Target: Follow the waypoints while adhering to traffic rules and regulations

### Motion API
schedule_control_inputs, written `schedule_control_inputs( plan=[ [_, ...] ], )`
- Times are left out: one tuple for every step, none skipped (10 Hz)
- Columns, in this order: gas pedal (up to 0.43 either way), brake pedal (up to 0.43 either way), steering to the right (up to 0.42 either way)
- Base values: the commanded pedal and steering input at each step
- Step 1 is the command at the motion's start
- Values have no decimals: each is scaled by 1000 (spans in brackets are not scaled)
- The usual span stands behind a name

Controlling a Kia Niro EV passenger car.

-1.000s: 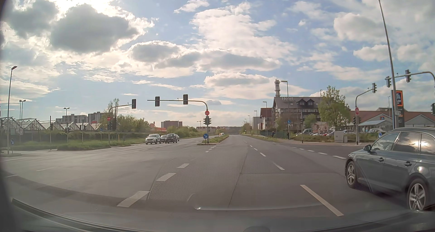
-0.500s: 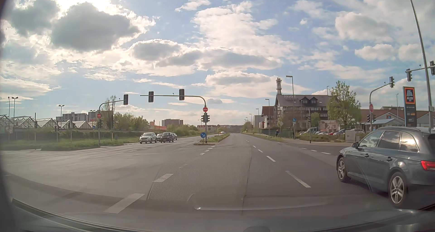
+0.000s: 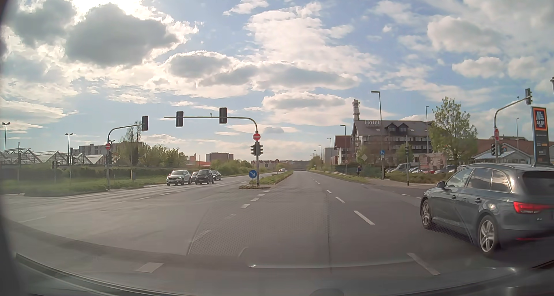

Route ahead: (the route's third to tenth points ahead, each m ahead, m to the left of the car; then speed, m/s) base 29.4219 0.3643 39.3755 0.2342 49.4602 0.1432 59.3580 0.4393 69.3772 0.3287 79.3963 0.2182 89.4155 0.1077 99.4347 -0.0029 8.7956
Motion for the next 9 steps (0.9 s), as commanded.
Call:
schedule_control_inputs(
  plan=[
    [441, 0, -3],
    [441, 0, -3],
    [441, 0, -3],
    [441, 0, -3],
    [441, 0, -3],
    [441, 0, -3],
    [441, 0, -3],
    [441, 0, -3],
    [441, 0, -3]
  ],
)
